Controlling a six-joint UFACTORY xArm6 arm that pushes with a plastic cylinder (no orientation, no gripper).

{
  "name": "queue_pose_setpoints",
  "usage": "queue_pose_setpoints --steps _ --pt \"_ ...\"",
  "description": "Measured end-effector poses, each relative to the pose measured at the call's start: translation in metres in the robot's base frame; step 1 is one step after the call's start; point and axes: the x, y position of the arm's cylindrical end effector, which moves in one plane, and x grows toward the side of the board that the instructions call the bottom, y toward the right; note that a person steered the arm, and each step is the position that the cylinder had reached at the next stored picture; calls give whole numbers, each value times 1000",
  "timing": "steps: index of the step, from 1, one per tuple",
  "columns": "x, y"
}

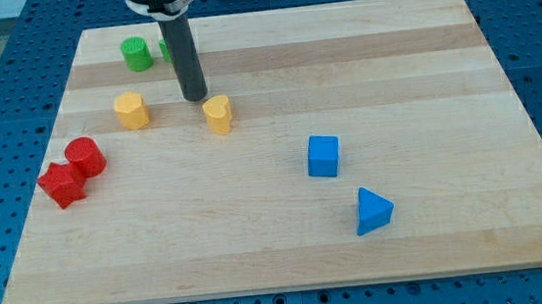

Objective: Push yellow heart towards yellow hexagon

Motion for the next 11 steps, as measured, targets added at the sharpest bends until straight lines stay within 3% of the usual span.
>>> queue_pose_setpoints --steps 2,3,4,5,6,8,11 --pt "23 -84" --pt "10 -56" --pt "-3 35" --pt "15 97" --pt "45 123" --pt "46 28" --pt "86 34"
